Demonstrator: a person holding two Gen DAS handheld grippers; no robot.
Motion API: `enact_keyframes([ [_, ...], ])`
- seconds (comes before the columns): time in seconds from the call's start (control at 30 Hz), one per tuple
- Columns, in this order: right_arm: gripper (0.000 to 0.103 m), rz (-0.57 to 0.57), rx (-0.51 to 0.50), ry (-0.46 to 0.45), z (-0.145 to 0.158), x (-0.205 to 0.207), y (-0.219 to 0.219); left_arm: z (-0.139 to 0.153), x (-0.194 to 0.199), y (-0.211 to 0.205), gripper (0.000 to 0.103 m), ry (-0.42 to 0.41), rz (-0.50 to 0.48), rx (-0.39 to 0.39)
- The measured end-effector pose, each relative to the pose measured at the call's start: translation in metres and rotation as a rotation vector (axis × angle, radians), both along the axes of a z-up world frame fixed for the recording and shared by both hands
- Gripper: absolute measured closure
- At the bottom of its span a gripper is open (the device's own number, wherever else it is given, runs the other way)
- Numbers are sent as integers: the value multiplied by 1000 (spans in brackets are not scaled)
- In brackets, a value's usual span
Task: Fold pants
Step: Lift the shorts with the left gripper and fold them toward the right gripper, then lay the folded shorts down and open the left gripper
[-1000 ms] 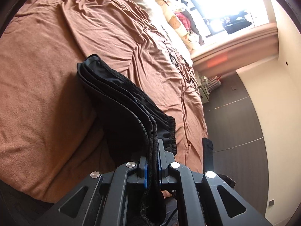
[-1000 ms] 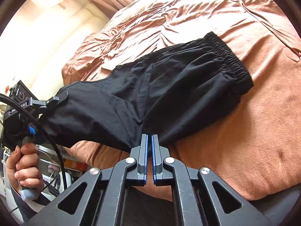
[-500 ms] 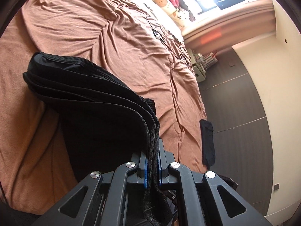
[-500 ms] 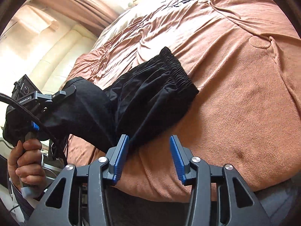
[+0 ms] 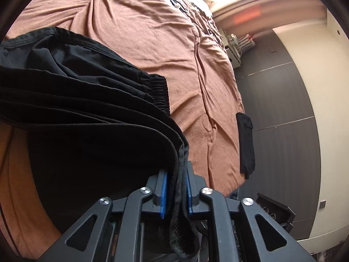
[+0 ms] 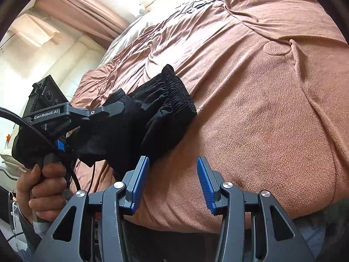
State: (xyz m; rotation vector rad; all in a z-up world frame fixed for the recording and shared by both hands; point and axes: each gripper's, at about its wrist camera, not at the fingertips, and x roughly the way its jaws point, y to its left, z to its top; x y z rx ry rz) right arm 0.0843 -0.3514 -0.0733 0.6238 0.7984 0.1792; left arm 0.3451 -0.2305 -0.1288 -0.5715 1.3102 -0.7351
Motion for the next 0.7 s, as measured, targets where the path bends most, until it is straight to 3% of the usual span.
enact_keyframes([
  [0.03, 59, -3, -2, 1, 1, -2, -1, -3, 0, -2, 53, 14, -7, -12],
  [0.1, 59, -9, -3, -2, 4, -7, -2, -5, 0, -2, 25, 26, -13, -37],
  [0.13, 54, -12, -3, -4, 5, -9, -4, -3, -2, -1, 18, 20, -12, -40],
  [0.23, 37, -32, 1, -26, 10, -15, -5, 0, -3, 5, 12, 11, -13, -41],
  [0.4, 35, -34, 21, -58, 18, -18, -2, 1, 2, 36, 2, -8, 49, -12],
  [0.47, 35, -25, 33, -74, 22, -18, 1, -2, 5, 50, 2, -1, 79, -8],
  [0.6, 24, 10, 24, -93, 28, -12, 10, -10, 11, 78, 2, 8, 141, 6],
  [0.7, 23, 43, -2, -85, 31, 1, 21, -19, 16, 96, 2, 30, 182, 13],
])
